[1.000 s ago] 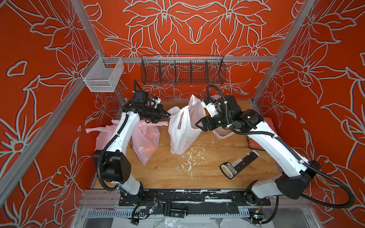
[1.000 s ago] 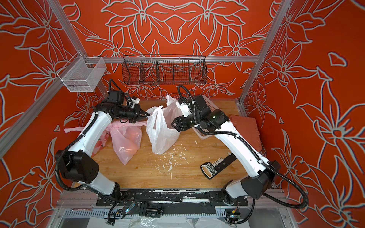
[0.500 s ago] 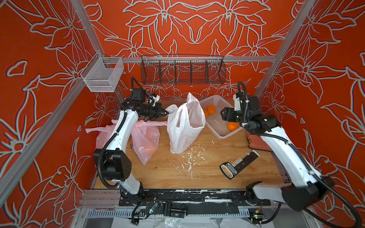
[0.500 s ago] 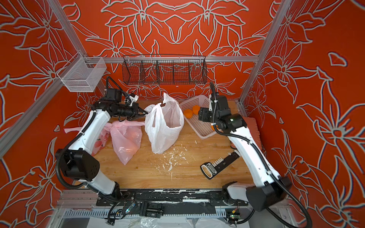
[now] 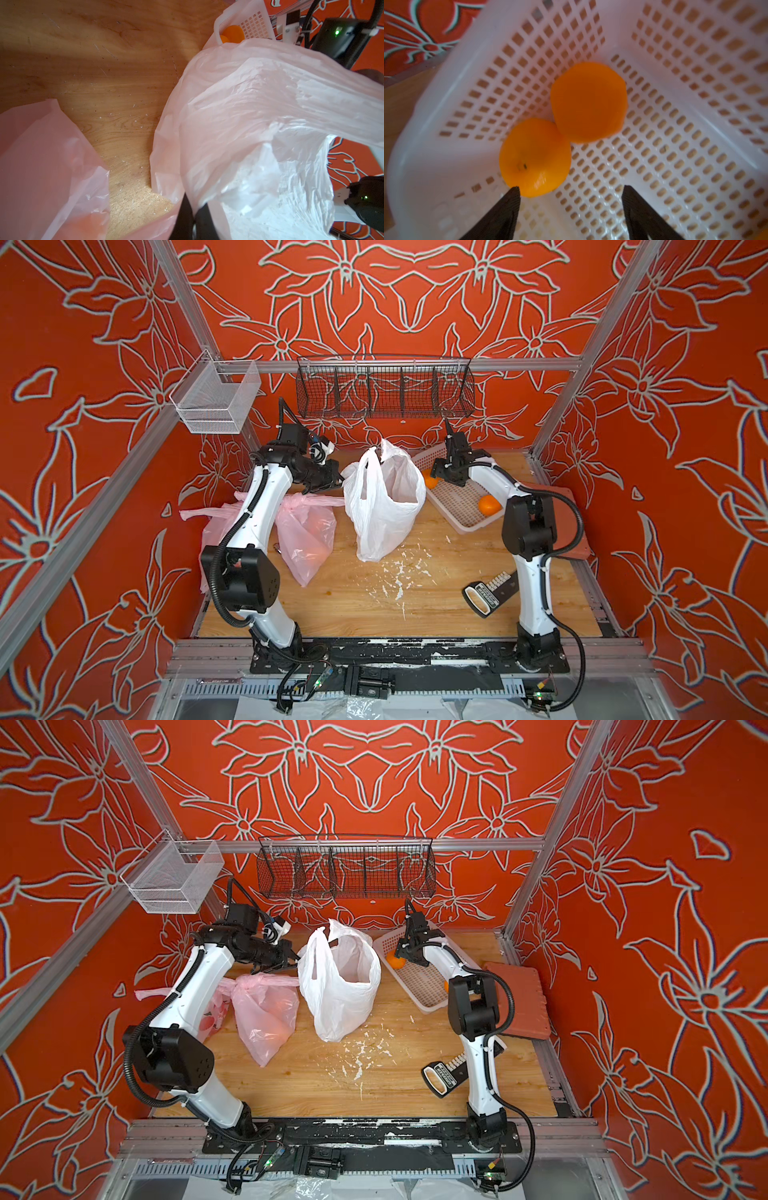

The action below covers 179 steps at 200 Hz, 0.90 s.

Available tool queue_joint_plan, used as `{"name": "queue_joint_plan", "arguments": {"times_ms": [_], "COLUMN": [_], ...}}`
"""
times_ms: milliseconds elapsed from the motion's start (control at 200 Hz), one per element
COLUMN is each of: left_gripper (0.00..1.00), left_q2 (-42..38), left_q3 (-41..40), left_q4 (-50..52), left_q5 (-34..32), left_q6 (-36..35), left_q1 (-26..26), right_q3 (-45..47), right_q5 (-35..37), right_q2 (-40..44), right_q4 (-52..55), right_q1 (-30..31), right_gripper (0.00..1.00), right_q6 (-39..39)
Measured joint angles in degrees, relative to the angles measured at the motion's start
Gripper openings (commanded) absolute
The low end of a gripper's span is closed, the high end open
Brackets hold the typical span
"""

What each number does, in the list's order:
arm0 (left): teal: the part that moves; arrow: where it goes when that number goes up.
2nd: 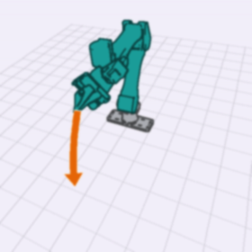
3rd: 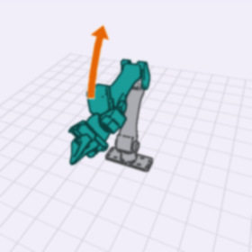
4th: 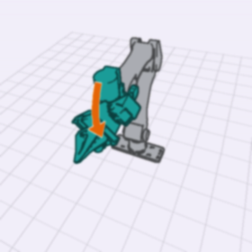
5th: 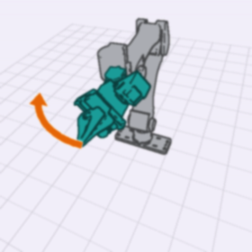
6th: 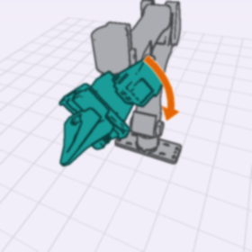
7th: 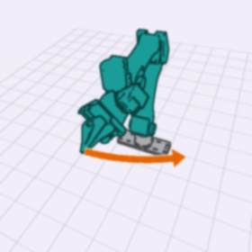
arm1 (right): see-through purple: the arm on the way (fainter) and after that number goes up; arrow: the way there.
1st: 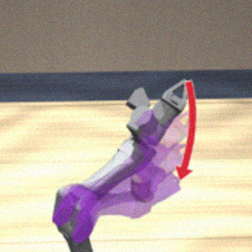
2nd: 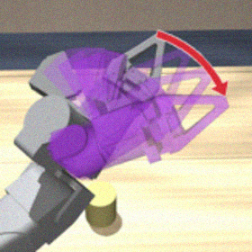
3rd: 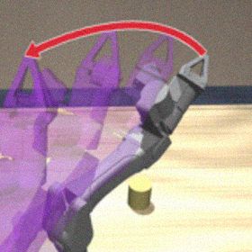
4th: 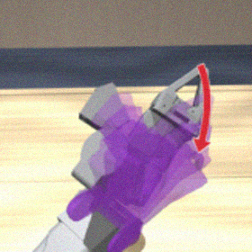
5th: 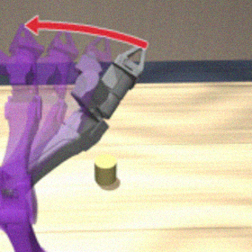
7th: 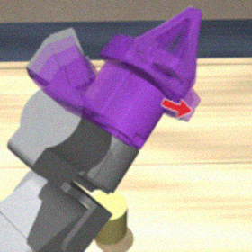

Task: Place the oranges into plastic bags & tie knots
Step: Pick up the orange from the basket.

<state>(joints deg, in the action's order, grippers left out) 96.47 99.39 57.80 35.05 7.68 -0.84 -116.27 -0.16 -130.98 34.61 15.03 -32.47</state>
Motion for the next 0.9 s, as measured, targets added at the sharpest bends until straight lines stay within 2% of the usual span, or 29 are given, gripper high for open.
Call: {"name": "queue_joint_plan", "arguments": {"times_ms": [155,425,595,696,896], "left_gripper": [0.00,0.00,0.00,0.00,0.00], "left_q2": [0.0,-0.1,-0.1,-0.1,-0.1], "left_q3": [0.0,0.0,0.0,0.0,0.0], "left_q4": [0.0,0.0,0.1,0.2,0.2], "left_q5": [-0.1,0.0,0.0,0.0,0.0], "left_q6": [-0.3,-0.4,-0.4,-0.4,-0.4], "left_q1": [-0.4,-1.2,-1.3,-1.5,-1.8], "right_q3": [-9.8,-20.4,-24.5,-25.3,-24.4], "right_q5": [1.8,4.1,4.0,3.9,4.0], "right_q2": [-6.3,-14.3,-18.0,-18.3,-17.8], "right_q4": [2.3,7.4,9.3,9.9,10.1], "right_q1": [-0.7,-1.5,-2.2,-2.4,-2.7], "right_gripper": [0.82,0.80,0.70,0.60,0.52], "right_q6": [0.3,0.8,0.7,0.7,1.0]}}
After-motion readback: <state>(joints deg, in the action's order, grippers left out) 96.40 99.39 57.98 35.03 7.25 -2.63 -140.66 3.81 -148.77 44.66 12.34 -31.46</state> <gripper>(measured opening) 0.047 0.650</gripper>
